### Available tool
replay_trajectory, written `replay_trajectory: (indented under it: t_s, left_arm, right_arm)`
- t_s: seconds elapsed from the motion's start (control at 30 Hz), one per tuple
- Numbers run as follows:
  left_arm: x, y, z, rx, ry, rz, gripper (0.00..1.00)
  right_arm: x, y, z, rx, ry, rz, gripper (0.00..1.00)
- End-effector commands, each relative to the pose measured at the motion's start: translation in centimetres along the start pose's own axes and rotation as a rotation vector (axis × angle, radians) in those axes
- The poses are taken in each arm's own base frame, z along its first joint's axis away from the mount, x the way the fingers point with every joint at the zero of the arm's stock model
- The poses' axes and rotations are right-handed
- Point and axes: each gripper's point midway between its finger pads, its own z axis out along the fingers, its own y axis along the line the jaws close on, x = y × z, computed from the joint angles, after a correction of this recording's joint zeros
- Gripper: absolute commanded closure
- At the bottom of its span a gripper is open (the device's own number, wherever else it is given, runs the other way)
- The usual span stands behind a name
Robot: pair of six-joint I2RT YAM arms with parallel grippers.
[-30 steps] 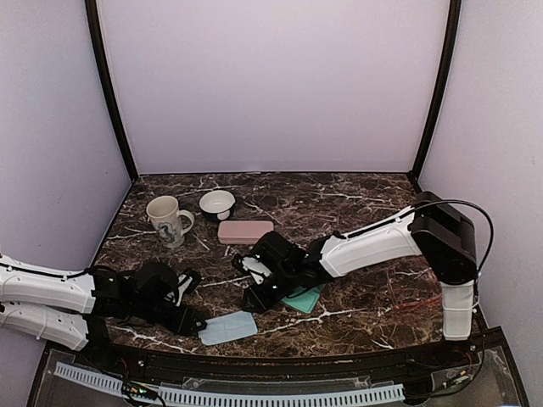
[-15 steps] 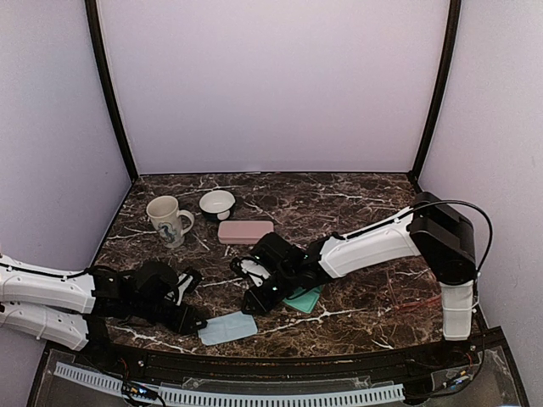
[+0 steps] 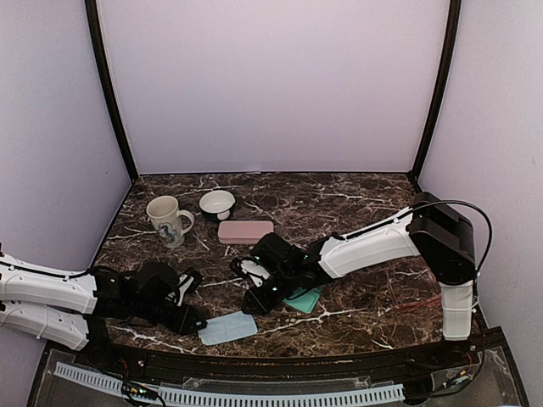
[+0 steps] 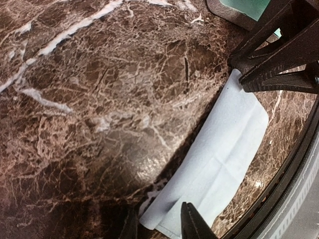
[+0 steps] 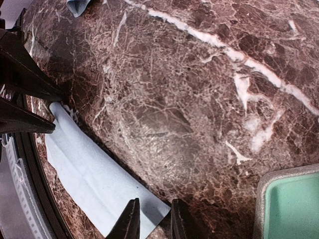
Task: Organize the sunglasses
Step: Pick up the folded cleaning cloth from the center of the board.
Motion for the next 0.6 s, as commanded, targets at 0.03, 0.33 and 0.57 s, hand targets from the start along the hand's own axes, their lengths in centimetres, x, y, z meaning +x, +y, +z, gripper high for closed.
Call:
replay_trajectory:
  t_s: [0.03, 0.33, 0.57]
  left_arm:
    - [0.43, 0.62, 0.25, -0.014, 0.008, 0.008, 0.68]
    - [0.41, 0.53, 0.62, -0.013, 0.017, 0.014, 0.73]
    - [0.50, 0.45, 0.62, -0.006, 0.018, 0.010, 0.78]
  right_arm:
    - [1.08, -0.12, 1.00, -0.004, 0.031, 0.003, 0.77]
    - [1.04, -0.10, 0.95, -0.004, 0.028, 0.002, 0.79]
    - [1.05, -0.09, 1.07, -0.011, 0.029, 0.003, 0.81]
